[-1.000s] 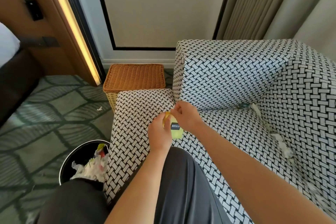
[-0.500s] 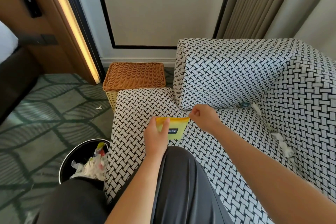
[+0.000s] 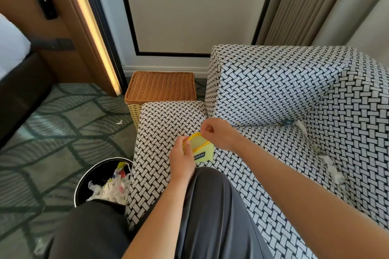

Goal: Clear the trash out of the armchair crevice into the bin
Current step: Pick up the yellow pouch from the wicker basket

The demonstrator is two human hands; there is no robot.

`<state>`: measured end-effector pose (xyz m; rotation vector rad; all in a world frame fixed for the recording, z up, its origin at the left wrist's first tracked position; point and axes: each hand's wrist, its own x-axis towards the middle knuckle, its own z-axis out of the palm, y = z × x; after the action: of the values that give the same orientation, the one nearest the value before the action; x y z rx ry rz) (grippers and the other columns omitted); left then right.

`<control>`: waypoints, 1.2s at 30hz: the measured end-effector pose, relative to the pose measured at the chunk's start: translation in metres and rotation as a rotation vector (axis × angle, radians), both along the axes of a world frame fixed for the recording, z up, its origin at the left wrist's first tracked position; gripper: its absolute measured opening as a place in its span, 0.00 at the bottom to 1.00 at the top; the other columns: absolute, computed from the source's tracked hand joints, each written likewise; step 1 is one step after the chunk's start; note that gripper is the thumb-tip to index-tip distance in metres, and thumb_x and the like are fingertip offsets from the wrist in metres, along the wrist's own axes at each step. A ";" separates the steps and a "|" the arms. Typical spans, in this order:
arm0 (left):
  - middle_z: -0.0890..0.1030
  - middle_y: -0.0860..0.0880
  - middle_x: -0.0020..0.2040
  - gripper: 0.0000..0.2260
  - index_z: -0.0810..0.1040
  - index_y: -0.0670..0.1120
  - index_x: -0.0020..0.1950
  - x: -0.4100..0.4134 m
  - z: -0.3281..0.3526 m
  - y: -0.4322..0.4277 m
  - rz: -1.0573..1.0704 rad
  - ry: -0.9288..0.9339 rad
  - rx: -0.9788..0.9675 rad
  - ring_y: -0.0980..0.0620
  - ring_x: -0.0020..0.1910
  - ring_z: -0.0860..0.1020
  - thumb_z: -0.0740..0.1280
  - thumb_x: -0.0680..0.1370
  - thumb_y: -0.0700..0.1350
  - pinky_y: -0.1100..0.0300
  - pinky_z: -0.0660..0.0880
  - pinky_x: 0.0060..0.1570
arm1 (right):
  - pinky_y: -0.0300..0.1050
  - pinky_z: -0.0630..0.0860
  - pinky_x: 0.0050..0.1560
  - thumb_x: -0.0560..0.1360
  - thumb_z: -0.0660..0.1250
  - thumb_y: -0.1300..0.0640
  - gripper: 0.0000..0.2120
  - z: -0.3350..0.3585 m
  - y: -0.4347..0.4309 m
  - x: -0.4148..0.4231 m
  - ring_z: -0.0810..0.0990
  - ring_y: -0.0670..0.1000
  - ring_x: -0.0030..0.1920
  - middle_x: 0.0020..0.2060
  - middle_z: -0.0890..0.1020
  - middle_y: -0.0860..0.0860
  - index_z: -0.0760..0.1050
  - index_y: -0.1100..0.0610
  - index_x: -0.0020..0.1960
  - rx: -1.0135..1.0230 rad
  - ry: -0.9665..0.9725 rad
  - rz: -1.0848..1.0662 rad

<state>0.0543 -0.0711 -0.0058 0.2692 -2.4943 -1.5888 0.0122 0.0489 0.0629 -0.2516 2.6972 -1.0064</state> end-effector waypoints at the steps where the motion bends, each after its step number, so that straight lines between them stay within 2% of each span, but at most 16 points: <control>1: 0.74 0.51 0.43 0.11 0.73 0.40 0.57 0.000 0.000 0.000 0.001 -0.003 0.006 0.62 0.36 0.71 0.54 0.82 0.41 0.77 0.67 0.32 | 0.37 0.71 0.40 0.77 0.59 0.61 0.07 0.002 -0.004 -0.001 0.74 0.48 0.41 0.40 0.76 0.48 0.76 0.58 0.49 0.017 0.007 0.059; 5: 0.74 0.51 0.41 0.11 0.74 0.41 0.56 0.000 0.000 0.000 0.008 -0.030 0.056 0.61 0.35 0.72 0.53 0.82 0.42 0.77 0.68 0.31 | 0.39 0.73 0.45 0.74 0.56 0.68 0.12 0.002 -0.016 -0.005 0.76 0.49 0.47 0.47 0.80 0.51 0.76 0.55 0.46 0.059 0.025 0.156; 7: 0.74 0.51 0.40 0.11 0.74 0.42 0.53 0.000 0.000 0.001 0.012 -0.041 0.069 0.61 0.34 0.71 0.52 0.82 0.42 0.76 0.68 0.31 | 0.44 0.75 0.54 0.73 0.57 0.69 0.12 0.000 -0.017 -0.006 0.77 0.51 0.51 0.49 0.81 0.53 0.76 0.58 0.48 0.083 0.052 0.207; 9: 0.74 0.50 0.38 0.11 0.73 0.44 0.50 -0.001 -0.002 0.000 0.012 -0.044 0.065 0.59 0.34 0.71 0.52 0.82 0.43 0.74 0.67 0.31 | 0.47 0.75 0.57 0.74 0.59 0.69 0.11 -0.002 -0.014 -0.006 0.78 0.52 0.53 0.50 0.81 0.54 0.76 0.59 0.51 0.077 0.063 0.228; 13: 0.74 0.51 0.39 0.11 0.73 0.43 0.51 -0.002 -0.005 0.001 0.037 -0.044 0.054 0.56 0.35 0.71 0.52 0.82 0.43 0.69 0.65 0.31 | 0.47 0.76 0.55 0.76 0.57 0.66 0.12 -0.003 0.000 -0.008 0.78 0.52 0.52 0.53 0.81 0.53 0.76 0.59 0.55 0.056 0.187 0.063; 15: 0.74 0.50 0.43 0.12 0.74 0.41 0.55 -0.003 -0.006 0.000 0.042 -0.027 0.055 0.57 0.38 0.72 0.52 0.82 0.43 0.66 0.67 0.34 | 0.44 0.74 0.54 0.78 0.56 0.62 0.13 -0.004 0.007 -0.009 0.76 0.51 0.54 0.58 0.77 0.53 0.75 0.58 0.58 0.166 0.102 0.060; 17: 0.75 0.51 0.47 0.12 0.74 0.41 0.58 -0.003 -0.004 0.000 0.057 -0.010 0.070 0.56 0.43 0.73 0.53 0.82 0.42 0.65 0.67 0.39 | 0.43 0.73 0.50 0.80 0.55 0.57 0.14 -0.010 0.013 -0.007 0.76 0.50 0.50 0.60 0.75 0.54 0.73 0.59 0.61 0.273 -0.047 0.118; 19: 0.75 0.51 0.52 0.12 0.74 0.41 0.60 -0.002 -0.003 0.000 0.076 0.021 0.049 0.57 0.51 0.72 0.55 0.81 0.41 0.69 0.65 0.49 | 0.41 0.73 0.44 0.79 0.58 0.54 0.14 -0.020 0.017 -0.002 0.76 0.49 0.46 0.57 0.76 0.55 0.73 0.58 0.61 0.225 -0.093 0.086; 21: 0.76 0.50 0.56 0.11 0.74 0.42 0.61 -0.002 -0.001 0.001 0.060 0.065 -0.016 0.55 0.56 0.72 0.58 0.80 0.42 0.68 0.63 0.55 | 0.37 0.73 0.40 0.77 0.62 0.53 0.12 -0.027 0.020 0.001 0.77 0.50 0.45 0.51 0.79 0.54 0.75 0.58 0.56 0.168 -0.031 0.013; 23: 0.77 0.49 0.55 0.10 0.75 0.44 0.58 -0.003 0.000 0.001 0.007 0.153 -0.160 0.52 0.57 0.72 0.63 0.78 0.43 0.62 0.65 0.59 | 0.34 0.69 0.33 0.76 0.64 0.54 0.09 -0.031 0.022 0.003 0.76 0.49 0.41 0.44 0.78 0.51 0.76 0.59 0.51 0.125 0.041 -0.064; 25: 0.77 0.50 0.51 0.08 0.77 0.46 0.54 -0.005 0.003 0.001 -0.058 0.246 -0.368 0.51 0.54 0.72 0.67 0.76 0.45 0.56 0.65 0.58 | 0.34 0.68 0.30 0.75 0.66 0.55 0.07 -0.035 0.022 0.004 0.74 0.47 0.34 0.38 0.78 0.50 0.77 0.59 0.48 0.025 0.085 -0.130; 26: 0.76 0.51 0.50 0.07 0.78 0.48 0.52 -0.006 0.006 0.001 -0.092 0.263 -0.468 0.51 0.53 0.72 0.67 0.75 0.46 0.56 0.64 0.56 | 0.34 0.69 0.30 0.75 0.66 0.56 0.05 -0.036 0.023 0.004 0.74 0.46 0.32 0.36 0.78 0.50 0.77 0.59 0.46 -0.027 0.091 -0.144; 28: 0.75 0.52 0.48 0.06 0.78 0.50 0.51 -0.009 0.012 0.003 -0.173 0.243 -0.634 0.52 0.52 0.71 0.65 0.76 0.49 0.58 0.62 0.54 | 0.32 0.71 0.30 0.75 0.65 0.59 0.04 -0.039 0.026 0.006 0.75 0.44 0.28 0.34 0.78 0.50 0.77 0.59 0.44 -0.142 0.060 -0.168; 30: 0.76 0.53 0.49 0.10 0.78 0.51 0.53 -0.012 0.015 0.006 -0.230 0.179 -0.763 0.51 0.52 0.71 0.59 0.79 0.52 0.57 0.61 0.53 | 0.35 0.75 0.35 0.75 0.64 0.62 0.04 -0.040 0.030 0.008 0.76 0.43 0.28 0.34 0.78 0.51 0.78 0.59 0.44 -0.272 0.008 -0.207; 33: 0.77 0.53 0.51 0.16 0.77 0.51 0.55 -0.016 0.017 0.013 -0.251 0.069 -0.819 0.52 0.54 0.71 0.52 0.81 0.54 0.54 0.60 0.57 | 0.42 0.78 0.41 0.75 0.64 0.64 0.05 -0.044 0.032 0.011 0.77 0.45 0.31 0.36 0.80 0.54 0.78 0.61 0.46 -0.384 -0.035 -0.220; 36: 0.78 0.53 0.49 0.17 0.78 0.50 0.52 -0.019 0.018 0.019 -0.239 0.006 -0.765 0.52 0.53 0.72 0.52 0.81 0.55 0.54 0.58 0.59 | 0.43 0.78 0.43 0.75 0.64 0.65 0.05 -0.046 0.030 0.013 0.77 0.45 0.31 0.35 0.80 0.53 0.78 0.61 0.48 -0.374 -0.036 -0.206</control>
<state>0.0354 -0.0523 0.0117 -0.1454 -2.9763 -0.5766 0.0254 0.0787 0.0170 -0.0207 2.5221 -1.5593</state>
